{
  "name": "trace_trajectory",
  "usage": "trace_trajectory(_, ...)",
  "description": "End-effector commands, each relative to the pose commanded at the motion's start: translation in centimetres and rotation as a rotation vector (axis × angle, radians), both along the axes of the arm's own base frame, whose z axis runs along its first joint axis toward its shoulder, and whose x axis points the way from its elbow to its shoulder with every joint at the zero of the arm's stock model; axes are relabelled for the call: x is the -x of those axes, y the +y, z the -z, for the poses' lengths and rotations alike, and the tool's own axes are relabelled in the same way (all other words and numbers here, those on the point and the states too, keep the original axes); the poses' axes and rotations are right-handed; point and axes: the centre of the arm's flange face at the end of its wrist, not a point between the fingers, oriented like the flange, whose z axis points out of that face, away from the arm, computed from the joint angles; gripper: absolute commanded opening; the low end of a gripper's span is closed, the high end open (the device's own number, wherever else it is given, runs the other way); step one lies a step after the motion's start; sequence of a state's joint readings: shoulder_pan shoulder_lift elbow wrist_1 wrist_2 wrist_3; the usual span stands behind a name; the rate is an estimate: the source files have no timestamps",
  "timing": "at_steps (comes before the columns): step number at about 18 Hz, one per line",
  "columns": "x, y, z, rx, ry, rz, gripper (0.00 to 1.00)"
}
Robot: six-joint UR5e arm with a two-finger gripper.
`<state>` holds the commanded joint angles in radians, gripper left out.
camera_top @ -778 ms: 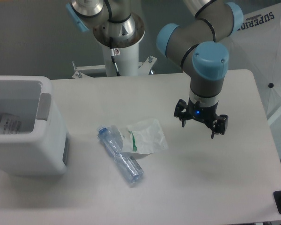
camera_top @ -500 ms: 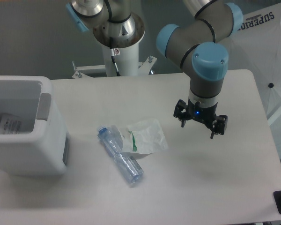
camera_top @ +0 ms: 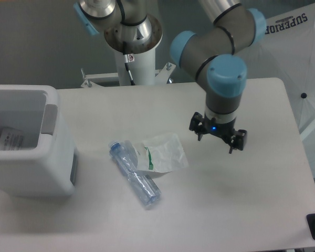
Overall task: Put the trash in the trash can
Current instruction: 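Move the gripper over the clear plastic bag and lower it, then close the gripper on the plastic bag's green-strip edge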
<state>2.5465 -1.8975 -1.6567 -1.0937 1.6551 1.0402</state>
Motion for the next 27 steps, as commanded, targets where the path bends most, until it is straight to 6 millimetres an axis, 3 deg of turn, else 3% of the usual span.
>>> trace_trajectory(2,-1.9,1.7,0.2,-0.004,0.001,-0.032,1.0)
trace_trajectory(7,-5.4,3.4,2.0,0.01,-0.03,-0.059,1.0)
trace_trajectory(14,-8.7,5.8,2.7,-0.013,-0.052,-0.187,1.0)
trace_trajectory(24,-13.4,7.6,5.9,0.033,-0.082,-0.232,1.0)
trace_trajectory(27,-13.6,7.8,7.0,0.054,-0.087,-0.229,1.0)
